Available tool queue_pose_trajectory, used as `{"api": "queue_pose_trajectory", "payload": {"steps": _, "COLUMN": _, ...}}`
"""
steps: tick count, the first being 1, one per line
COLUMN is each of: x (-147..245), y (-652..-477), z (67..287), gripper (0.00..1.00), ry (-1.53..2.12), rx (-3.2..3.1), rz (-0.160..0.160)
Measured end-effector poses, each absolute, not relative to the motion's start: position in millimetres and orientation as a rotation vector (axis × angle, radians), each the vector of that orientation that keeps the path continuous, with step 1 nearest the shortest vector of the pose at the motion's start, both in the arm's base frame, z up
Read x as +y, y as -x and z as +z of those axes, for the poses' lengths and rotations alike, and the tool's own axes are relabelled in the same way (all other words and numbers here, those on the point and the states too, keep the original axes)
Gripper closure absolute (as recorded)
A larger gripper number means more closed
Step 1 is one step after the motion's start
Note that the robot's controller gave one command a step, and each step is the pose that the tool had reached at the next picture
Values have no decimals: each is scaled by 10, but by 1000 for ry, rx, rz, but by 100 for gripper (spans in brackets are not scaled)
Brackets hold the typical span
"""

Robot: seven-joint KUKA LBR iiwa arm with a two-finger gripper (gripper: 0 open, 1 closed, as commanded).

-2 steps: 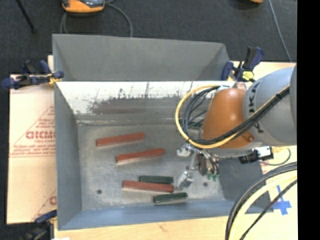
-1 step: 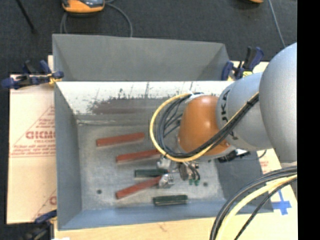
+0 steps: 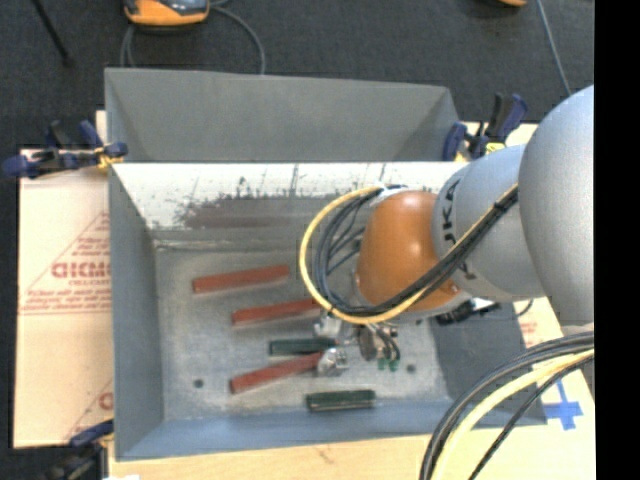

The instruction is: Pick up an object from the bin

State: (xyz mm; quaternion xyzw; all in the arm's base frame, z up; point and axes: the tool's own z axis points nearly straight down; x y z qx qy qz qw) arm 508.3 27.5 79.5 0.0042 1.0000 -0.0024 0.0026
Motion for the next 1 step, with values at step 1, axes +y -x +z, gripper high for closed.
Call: {"api": "queue_pose_trajectory", "payload": {"steps": 1, "x": 65, "y": -5111, "z": 2379, "gripper": 100, "ry": 50, "rx": 3133, "rz": -3}}
